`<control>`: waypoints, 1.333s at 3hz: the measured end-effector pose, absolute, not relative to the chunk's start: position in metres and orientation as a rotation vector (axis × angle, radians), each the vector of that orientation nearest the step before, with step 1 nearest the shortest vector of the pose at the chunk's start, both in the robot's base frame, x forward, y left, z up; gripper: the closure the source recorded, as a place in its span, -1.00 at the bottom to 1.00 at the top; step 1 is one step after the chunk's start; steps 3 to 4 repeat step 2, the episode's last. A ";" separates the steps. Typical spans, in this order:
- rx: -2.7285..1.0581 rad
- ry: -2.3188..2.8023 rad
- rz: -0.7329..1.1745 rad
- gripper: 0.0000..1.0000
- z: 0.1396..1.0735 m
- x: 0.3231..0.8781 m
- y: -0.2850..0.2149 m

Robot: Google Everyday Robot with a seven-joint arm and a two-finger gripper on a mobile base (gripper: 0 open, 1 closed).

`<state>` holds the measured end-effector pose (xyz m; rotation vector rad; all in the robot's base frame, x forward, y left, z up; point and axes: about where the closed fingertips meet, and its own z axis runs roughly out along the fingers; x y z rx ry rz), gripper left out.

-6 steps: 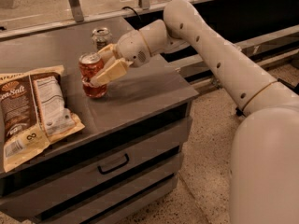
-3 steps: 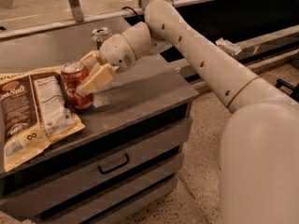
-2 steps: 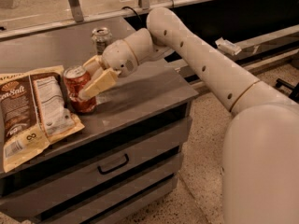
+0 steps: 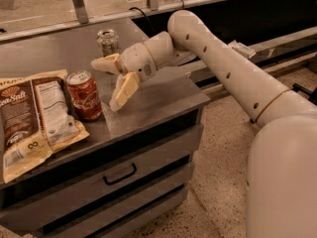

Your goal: Move coke can near brown chip bag

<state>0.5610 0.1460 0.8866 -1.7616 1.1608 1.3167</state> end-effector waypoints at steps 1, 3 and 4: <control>-1.701 1.238 1.230 -1.00 0.888 0.580 0.101; -1.695 1.244 1.226 -1.00 0.888 0.580 0.097; -1.695 1.244 1.226 -1.00 0.888 0.580 0.097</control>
Offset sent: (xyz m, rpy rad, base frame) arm 0.0164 -0.0396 0.0014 -0.0155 -0.0178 -0.0901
